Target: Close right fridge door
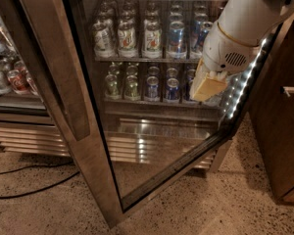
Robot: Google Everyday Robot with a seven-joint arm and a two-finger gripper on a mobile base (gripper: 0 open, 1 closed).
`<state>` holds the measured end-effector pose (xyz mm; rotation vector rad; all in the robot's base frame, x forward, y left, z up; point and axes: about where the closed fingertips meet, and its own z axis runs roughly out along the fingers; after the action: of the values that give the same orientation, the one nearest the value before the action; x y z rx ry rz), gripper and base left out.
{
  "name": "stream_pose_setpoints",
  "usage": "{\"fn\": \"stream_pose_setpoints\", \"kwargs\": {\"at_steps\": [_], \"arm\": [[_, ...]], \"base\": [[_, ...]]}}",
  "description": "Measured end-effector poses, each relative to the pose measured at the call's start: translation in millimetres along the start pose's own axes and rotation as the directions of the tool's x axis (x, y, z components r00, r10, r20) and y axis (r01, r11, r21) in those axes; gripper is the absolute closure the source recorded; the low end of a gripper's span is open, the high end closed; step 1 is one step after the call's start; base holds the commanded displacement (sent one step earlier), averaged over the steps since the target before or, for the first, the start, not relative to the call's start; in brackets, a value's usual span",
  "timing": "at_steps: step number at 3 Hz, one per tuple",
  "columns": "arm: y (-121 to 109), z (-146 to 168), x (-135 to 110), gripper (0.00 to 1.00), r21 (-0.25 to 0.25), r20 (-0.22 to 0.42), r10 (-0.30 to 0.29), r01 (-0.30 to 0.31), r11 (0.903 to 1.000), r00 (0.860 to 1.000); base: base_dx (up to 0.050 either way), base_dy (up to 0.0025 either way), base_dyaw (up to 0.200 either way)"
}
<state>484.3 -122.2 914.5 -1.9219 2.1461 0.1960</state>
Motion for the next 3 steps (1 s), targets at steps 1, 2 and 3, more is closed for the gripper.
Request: {"fn": "stream_pose_setpoints", "kwargs": {"at_steps": [1,2,3], "arm": [[0.0,0.0,0.0,1.0,0.0,0.0,0.0,0.0,1.0,1.0],[0.0,0.0,0.0,1.0,0.0,0.0,0.0,0.0,1.0,1.0],[0.0,0.0,0.0,1.0,0.0,0.0,0.0,0.0,1.0,1.0]], "base": [[0.044,0.00216,0.096],[0.05,-0.00004,0.001],[0.05,0.00005,-0.002]]}}
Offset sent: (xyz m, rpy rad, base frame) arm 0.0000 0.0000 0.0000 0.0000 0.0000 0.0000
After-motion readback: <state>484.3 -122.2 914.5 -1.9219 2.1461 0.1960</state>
